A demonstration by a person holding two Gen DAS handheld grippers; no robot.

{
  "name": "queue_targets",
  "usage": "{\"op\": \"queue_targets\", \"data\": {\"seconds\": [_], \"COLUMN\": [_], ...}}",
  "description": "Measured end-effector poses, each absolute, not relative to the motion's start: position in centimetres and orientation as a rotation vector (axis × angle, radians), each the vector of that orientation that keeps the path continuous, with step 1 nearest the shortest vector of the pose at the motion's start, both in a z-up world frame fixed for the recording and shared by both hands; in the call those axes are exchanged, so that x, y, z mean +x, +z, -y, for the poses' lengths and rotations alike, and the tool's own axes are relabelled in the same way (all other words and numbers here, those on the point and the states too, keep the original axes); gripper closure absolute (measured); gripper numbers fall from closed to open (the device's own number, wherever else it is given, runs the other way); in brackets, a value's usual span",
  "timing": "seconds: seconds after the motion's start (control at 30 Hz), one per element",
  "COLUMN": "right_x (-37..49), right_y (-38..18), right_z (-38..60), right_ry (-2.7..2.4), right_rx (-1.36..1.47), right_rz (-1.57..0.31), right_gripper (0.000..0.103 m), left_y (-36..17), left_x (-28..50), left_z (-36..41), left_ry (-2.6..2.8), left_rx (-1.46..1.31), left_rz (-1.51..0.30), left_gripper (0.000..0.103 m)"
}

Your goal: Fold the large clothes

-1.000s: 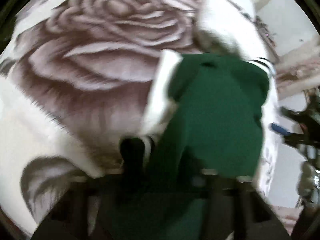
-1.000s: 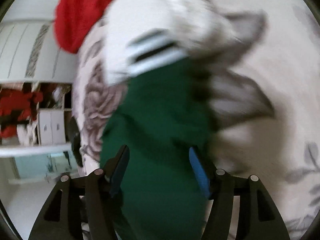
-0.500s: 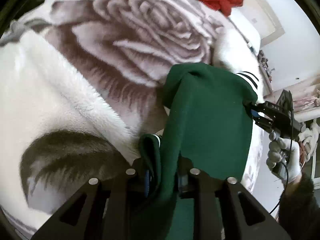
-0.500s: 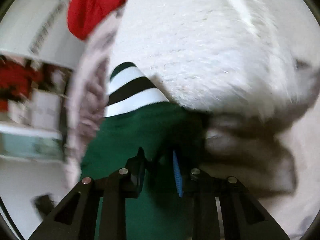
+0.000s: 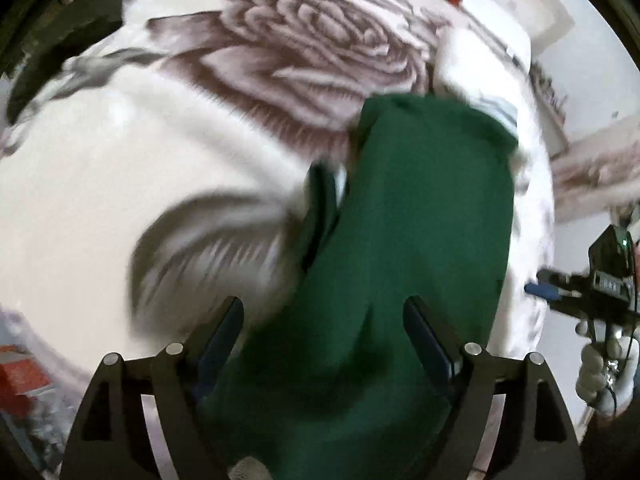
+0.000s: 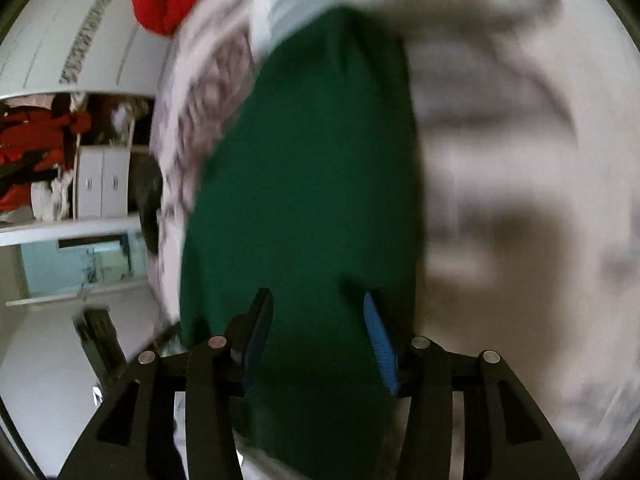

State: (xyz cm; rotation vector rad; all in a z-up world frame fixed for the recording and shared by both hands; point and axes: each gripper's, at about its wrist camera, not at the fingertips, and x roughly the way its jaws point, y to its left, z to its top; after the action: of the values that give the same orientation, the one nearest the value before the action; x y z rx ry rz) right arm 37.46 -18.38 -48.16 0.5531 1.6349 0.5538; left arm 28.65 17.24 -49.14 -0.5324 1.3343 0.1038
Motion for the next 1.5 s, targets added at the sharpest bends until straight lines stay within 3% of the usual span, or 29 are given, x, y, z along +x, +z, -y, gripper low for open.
{"op": "queue_targets", "data": {"seconds": [0.23, 0.43, 0.5, 0.53, 0.57, 0.63, 0.77, 0.9, 1.0, 1.03, 1.13, 1.17, 1.23, 1.3, 1.37, 1.5], "right_x": [19.4, 7.4, 4.8, 3.8, 3.0, 2.0, 1.5, 1.0, 1.8, 2.1, 2.3, 2.2, 1.7, 1.6, 1.7, 1.9], "right_y": [-54.7, -59.2, -60.6, -60.9, -60.8, -59.6, -55.0, -57.2, -58.5, -58.2, -56.6, -56.4, -57.0, -59.2, -60.9, -59.8], "right_z": [19.1, 15.2, 14.1, 13.7, 13.6, 13.7, 13.8, 13.7, 13.0, 12.9, 14.0, 15.9, 17.2, 16.5, 15.7, 13.6], "right_ry": [0.455, 0.466, 0.426, 0.403, 0.356, 0.3, 0.248, 0.196, 0.203, 0.234, 0.271, 0.287, 0.33, 0.392, 0.44, 0.548], "right_rx": [0.7, 0.76, 0.792, 0.824, 0.839, 0.889, 0.833, 0.777, 0.803, 0.8, 0.744, 0.742, 0.779, 0.813, 0.86, 0.924], "right_rz": [-1.92, -1.99, -2.012, -1.99, -1.952, -1.894, -1.782, -1.841, -1.887, -1.887, -1.825, -1.806, -1.791, -1.807, -1.79, -1.75], "right_gripper": [0.037, 0.035, 0.035, 0.047, 0.076, 0.088, 0.091, 0.091, 0.086, 0.078, 0.047, 0.041, 0.038, 0.032, 0.012, 0.011], "left_y": [-52.6, -57.4, -57.3, -56.9, -56.4, -55.6, -55.3, -59.7, -59.3, -59.1, -58.9, -59.5, -60.6, -61.5, -62.3, -60.7], "left_x": [17.9, 11.5, 10.4, 9.7, 9.2, 8.3, 6.2, 5.2, 5.9, 6.0, 6.2, 6.2, 6.6, 7.0, 7.7, 6.9], "left_z": [-17.9, -18.0, -17.7, -17.6, -17.8, -18.9, -19.6, -19.8, -20.7, -21.0, -21.2, -21.4, -21.4, -21.2, -20.4, -19.4], "left_ry": [0.127, 0.011, -0.039, -0.034, -0.039, -0.06, -0.114, -0.121, -0.156, -0.168, -0.215, -0.233, -0.256, -0.285, -0.298, -0.23], "left_rx": [-0.499, -0.592, -0.623, -0.614, -0.624, -0.718, -0.764, -0.79, -0.795, -0.788, -0.788, -0.799, -0.85, -0.905, -0.937, -0.904], "left_rz": [-1.542, -1.603, -1.543, -1.506, -1.481, -1.429, -1.406, -1.473, -1.476, -1.475, -1.482, -1.479, -1.467, -1.454, -1.437, -1.386], "left_gripper": [0.022, 0.023, 0.043, 0.057, 0.08, 0.085, 0.087, 0.087, 0.081, 0.08, 0.058, 0.047, 0.046, 0.035, 0.031, 0.031]}}
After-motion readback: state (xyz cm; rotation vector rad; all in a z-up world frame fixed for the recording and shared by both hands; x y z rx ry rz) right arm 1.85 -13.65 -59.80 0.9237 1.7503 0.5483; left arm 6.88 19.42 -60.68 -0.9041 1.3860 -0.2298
